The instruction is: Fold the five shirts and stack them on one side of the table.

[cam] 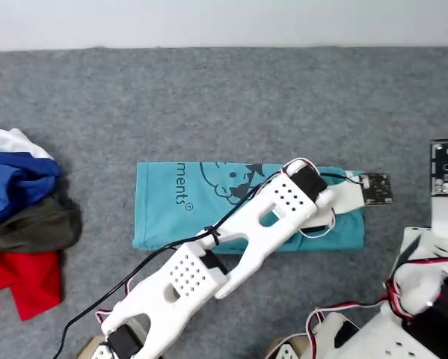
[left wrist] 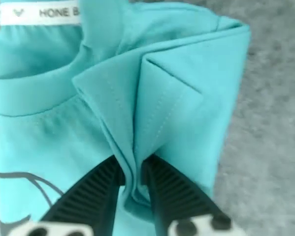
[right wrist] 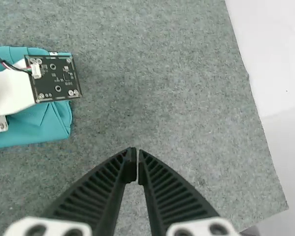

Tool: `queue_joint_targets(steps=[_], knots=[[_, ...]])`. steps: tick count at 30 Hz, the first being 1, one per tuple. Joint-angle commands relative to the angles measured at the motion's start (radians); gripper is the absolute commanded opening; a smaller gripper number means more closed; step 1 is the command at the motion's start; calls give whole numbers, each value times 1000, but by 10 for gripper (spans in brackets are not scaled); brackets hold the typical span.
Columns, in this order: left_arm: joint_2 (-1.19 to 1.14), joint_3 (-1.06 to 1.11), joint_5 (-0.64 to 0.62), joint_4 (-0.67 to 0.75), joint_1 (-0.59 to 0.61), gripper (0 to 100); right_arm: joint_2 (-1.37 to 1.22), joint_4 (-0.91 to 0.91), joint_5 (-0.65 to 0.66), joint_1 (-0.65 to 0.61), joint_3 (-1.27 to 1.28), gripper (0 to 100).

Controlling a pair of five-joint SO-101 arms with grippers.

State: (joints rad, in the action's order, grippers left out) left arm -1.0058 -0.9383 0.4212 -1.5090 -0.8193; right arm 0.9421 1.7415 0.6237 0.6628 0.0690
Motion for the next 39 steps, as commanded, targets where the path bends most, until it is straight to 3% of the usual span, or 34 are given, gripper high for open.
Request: queue_joint_targets(steps=[1, 6, 12, 27, 33, 39], knots=[[11, -44, 15, 66, 21, 15, -13, 7, -9, 13, -41, 12], [11, -44, 17, 89, 35, 24, -15, 5, -9, 13, -41, 12], [18, -54, 11, 81, 57, 137, -15, 2, -9, 13, -40, 12], [18, -213, 17, -95, 97, 137, -10, 2, 0, 15, -40, 12], [17, -420, 11, -252, 74, 77, -15, 12, 0, 15, -40, 12], [77, -346, 9, -250, 48, 43, -16, 8, 2, 15, -31, 12]])
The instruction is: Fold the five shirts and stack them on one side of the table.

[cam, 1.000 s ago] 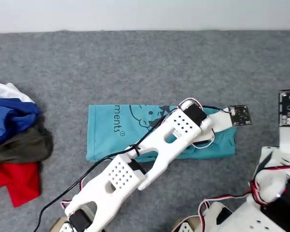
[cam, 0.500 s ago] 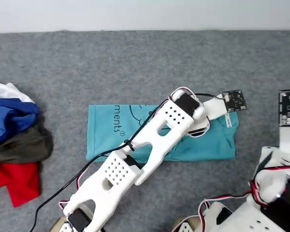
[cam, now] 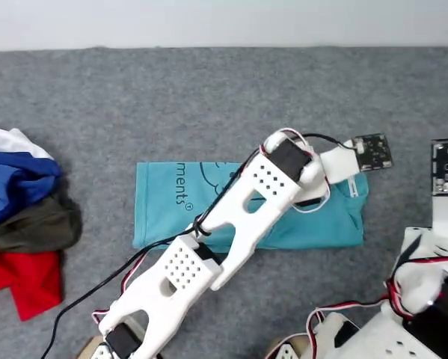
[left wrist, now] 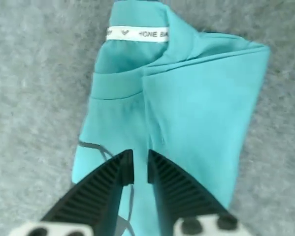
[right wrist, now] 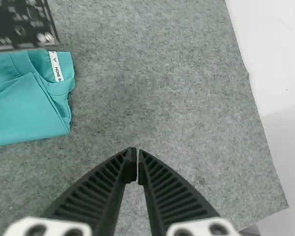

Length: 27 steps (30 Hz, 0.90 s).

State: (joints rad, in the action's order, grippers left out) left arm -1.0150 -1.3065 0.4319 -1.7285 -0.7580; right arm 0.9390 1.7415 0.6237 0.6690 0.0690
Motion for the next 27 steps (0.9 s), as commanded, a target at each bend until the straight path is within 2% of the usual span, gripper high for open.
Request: queue_joint_targets(steps=[1, 10, 17, 20, 27], knots=[[100, 62, -2, -31, -23, 43, -12, 7, 3, 8, -23, 12], [232, 506, 2, -17, -8, 29, -4, 12, 35, 10, -3, 12], [232, 677, 2, 146, 48, 29, -10, 13, 29, 8, -3, 12], [241, 699, -2, 167, 49, 29, -10, 13, 29, 8, -3, 12], [336, 564, -81, 61, 51, 34, -4, 13, 29, 8, -3, 12]])
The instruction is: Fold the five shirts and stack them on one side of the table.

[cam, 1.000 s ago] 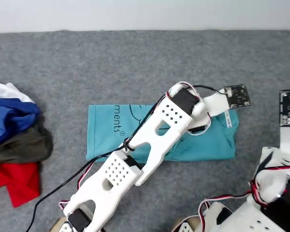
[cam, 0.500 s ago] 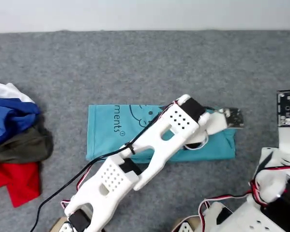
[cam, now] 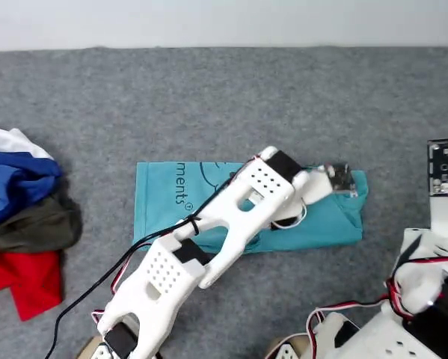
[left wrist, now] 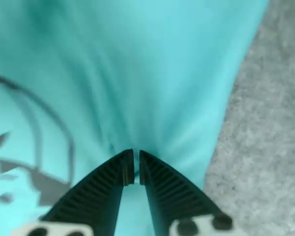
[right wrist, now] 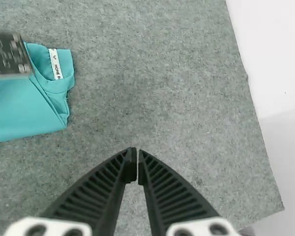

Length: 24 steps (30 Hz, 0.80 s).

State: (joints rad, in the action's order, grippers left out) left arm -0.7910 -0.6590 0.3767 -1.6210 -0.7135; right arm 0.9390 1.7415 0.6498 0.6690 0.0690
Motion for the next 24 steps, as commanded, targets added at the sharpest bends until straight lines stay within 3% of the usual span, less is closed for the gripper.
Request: queue_joint_targets(steps=[1, 5, 10, 24], knots=[[123, -102, -28, -68, 6, 38, -4, 13, 3, 8, -3, 12], [180, -128, -57, -137, 41, 81, -4, 13, 3, 8, -3, 12], [295, -85, -193, -135, 203, 154, -2, 13, 3, 8, -3, 12], [559, 344, -342, -130, 634, 194, -12, 13, 2, 8, -2, 12]])
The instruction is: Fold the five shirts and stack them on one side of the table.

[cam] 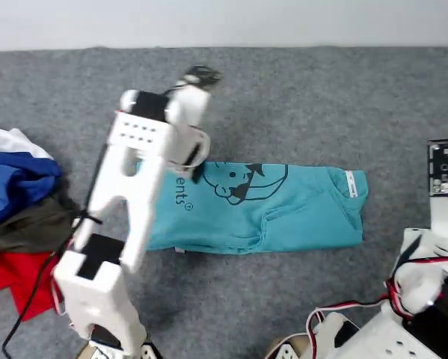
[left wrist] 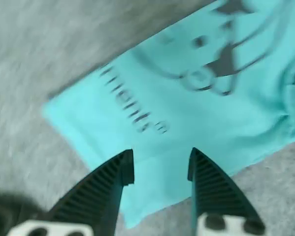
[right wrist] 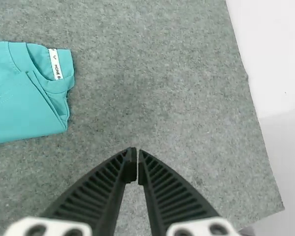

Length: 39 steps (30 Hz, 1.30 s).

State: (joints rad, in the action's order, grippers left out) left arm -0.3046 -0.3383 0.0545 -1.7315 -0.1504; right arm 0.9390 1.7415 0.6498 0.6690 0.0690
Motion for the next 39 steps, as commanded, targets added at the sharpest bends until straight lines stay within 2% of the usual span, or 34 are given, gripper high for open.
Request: queue_joint_targets(steps=[1, 8, 13, 18, 28, 36, 39], knots=[[71, 44, -21, -20, 91, 204, -12, 13, 2, 8, -2, 12], [71, 163, -61, 101, 204, 261, -12, 13, 2, 8, -2, 12], [71, 311, -61, 222, 250, 265, -12, 13, 2, 8, -2, 12], [54, 433, -60, 325, 238, 265, -12, 13, 2, 8, -2, 12], [-198, 403, -63, 327, 176, 257, -8, 13, 2, 8, -2, 12], [-216, 355, -28, 351, 140, 22, -5, 13, 2, 8, -2, 12], [-207, 358, -3, 347, 129, 14, -4, 13, 2, 8, -2, 12]])
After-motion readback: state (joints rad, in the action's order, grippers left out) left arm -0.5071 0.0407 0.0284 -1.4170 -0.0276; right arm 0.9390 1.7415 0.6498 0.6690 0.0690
